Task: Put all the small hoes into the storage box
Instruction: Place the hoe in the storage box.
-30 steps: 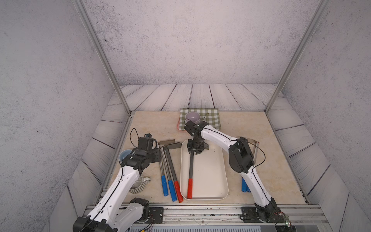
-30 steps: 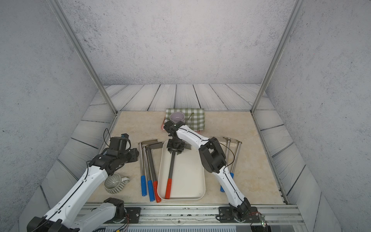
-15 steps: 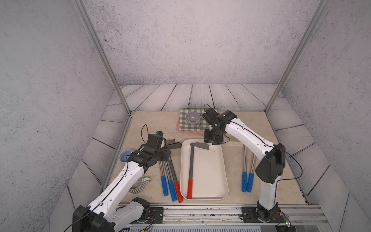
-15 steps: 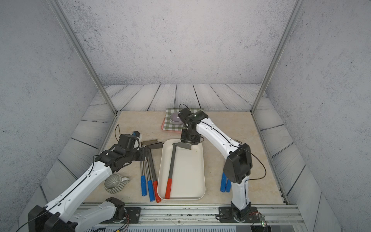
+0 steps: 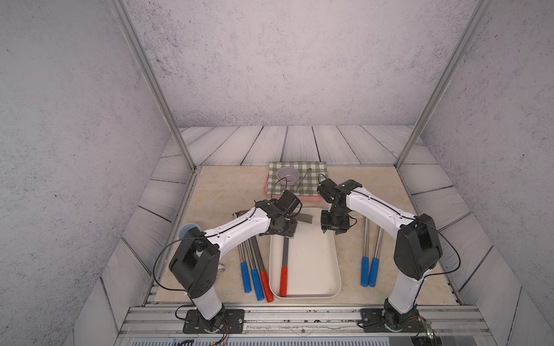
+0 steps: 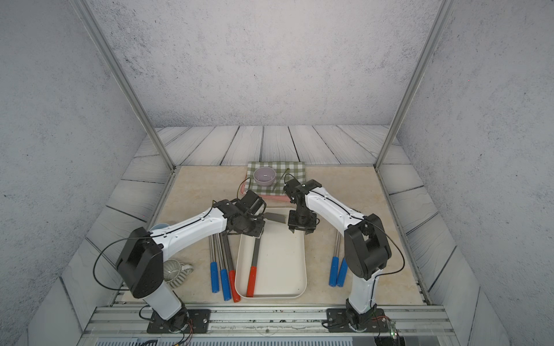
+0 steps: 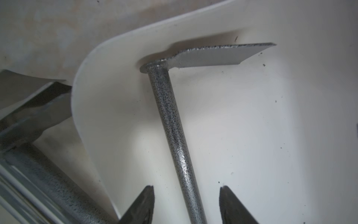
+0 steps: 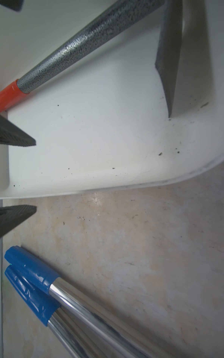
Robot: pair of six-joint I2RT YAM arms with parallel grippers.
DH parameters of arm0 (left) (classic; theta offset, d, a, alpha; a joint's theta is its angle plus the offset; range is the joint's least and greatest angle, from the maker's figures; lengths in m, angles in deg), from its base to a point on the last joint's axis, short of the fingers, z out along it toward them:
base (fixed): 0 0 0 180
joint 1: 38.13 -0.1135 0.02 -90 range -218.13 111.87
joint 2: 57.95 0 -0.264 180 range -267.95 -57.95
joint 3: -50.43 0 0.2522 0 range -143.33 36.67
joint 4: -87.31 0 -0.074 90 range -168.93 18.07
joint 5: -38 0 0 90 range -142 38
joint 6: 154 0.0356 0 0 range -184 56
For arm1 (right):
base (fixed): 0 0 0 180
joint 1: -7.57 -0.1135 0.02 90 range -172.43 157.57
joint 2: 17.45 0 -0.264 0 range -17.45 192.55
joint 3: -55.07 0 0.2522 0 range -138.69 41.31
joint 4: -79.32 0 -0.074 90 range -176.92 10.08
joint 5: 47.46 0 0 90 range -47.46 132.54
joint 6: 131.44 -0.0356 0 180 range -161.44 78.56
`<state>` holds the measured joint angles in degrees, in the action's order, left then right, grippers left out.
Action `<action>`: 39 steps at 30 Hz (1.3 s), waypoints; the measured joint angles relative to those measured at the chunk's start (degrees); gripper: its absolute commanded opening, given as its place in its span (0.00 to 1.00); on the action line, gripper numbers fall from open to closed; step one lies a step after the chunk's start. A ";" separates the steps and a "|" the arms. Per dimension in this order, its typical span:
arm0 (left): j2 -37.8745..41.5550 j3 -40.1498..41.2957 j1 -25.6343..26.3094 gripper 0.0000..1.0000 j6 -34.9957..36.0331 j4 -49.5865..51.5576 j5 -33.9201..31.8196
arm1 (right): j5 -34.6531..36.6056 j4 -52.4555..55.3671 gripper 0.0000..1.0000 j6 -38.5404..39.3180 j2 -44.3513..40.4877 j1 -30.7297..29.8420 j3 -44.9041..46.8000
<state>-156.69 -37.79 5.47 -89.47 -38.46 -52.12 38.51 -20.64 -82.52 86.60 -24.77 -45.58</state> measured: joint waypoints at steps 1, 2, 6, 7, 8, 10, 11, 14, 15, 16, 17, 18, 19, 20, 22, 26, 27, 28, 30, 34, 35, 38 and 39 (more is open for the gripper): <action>-1.14 -0.55 0.04 0.58 -0.04 0.44 -0.31 | -0.04 -0.28 0.51 0.11 0.00 0.00 0.15; -2.58 -1.22 0.02 0.58 -0.04 0.98 -0.70 | -0.07 -0.52 0.51 0.24 0.00 0.00 0.37; -6.69 -2.73 0.02 0.56 0.13 1.79 -1.73 | -0.07 -1.33 0.51 0.85 0.00 0.11 1.68; -7.48 -2.99 0.02 0.55 0.26 1.81 -1.84 | -0.07 -1.53 0.51 0.92 0.00 0.20 2.10; -8.33 -3.30 0.02 0.54 0.57 1.79 -1.97 | -0.04 -1.68 0.52 0.98 0.00 0.24 2.64; -9.97 -4.22 0.02 0.51 1.27 1.86 -2.01 | -0.04 -1.79 0.51 1.14 0.00 0.39 3.43; -10.71 -4.72 0.02 0.48 1.60 1.79 -1.99 | -0.04 -1.84 0.51 1.22 0.04 0.50 3.74; -12.79 -6.25 0.02 0.37 3.23 1.64 -1.64 | -0.02 -2.05 0.51 1.40 0.24 0.87 4.20; -13.40 -6.84 0.02 0.33 3.82 1.86 -1.68 | -0.02 -2.16 0.51 1.53 0.26 0.98 4.35; -13.88 -7.30 0.02 0.29 4.28 1.79 -1.55 | -0.02 -2.29 0.51 1.70 0.31 1.09 4.48; -14.40 -7.85 -0.02 0.24 4.57 1.81 -1.05 | -0.02 -2.49 0.51 1.84 0.31 1.20 4.68; -14.73 -8.28 -0.02 0.21 4.42 1.49 -0.76 | -0.04 -2.64 0.51 1.95 0.31 1.33 4.90; -14.91 -8.68 -0.02 0.18 4.31 1.05 -0.31 | -0.04 -2.73 0.51 2.10 0.33 1.44 5.07; -14.84 -9.18 -0.02 0.15 4.92 0.96 -0.13 | -0.04 -2.86 0.51 2.19 0.37 1.51 5.25; -14.62 -9.84 0.11 0.12 5.60 0.72 -0.04 | -0.07 -3.10 0.51 2.29 0.50 1.68 5.57; -14.67 -9.84 0.15 0.13 6.88 1.16 -0.07 | -0.11 -3.37 0.51 2.36 0.85 1.84 6.08; -14.67 -9.84 0.15 0.15 7.13 1.25 -0.15 | -0.11 -3.39 0.51 2.36 0.94 1.84 6.10; -14.67 -9.84 0.15 0.18 7.30 1.42 -0.17 | -0.13 -3.43 0.51 2.36 1.01 1.84 6.10; -14.67 -9.84 0.15 0.24 7.61 1.81 -0.35 | -0.15 -3.58 0.51 2.36 1.14 1.88 6.10; -14.60 -9.79 0.15 0.29 7.39 2.25 -0.55 | -0.20 -3.58 0.51 2.36 1.16 1.88 6.10; -14.38 -9.55 0.15 0.31 7.37 2.03 -0.55 | -0.20 -3.58 0.51 2.36 1.16 1.88 6.08; -12.15 -8.11 0.15 0.34 7.32 1.70 -0.50 | -0.20 -3.52 0.51 2.36 1.16 1.88 6.01; -11.04 -7.72 0.15 0.35 7.28 1.64 -0.46 | -0.20 -3.43 0.51 2.36 1.16 1.88 5.92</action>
<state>-167.73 -45.51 5.62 -82.19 -36.82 -52.58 38.32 -24.07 -80.16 87.76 -22.89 -39.66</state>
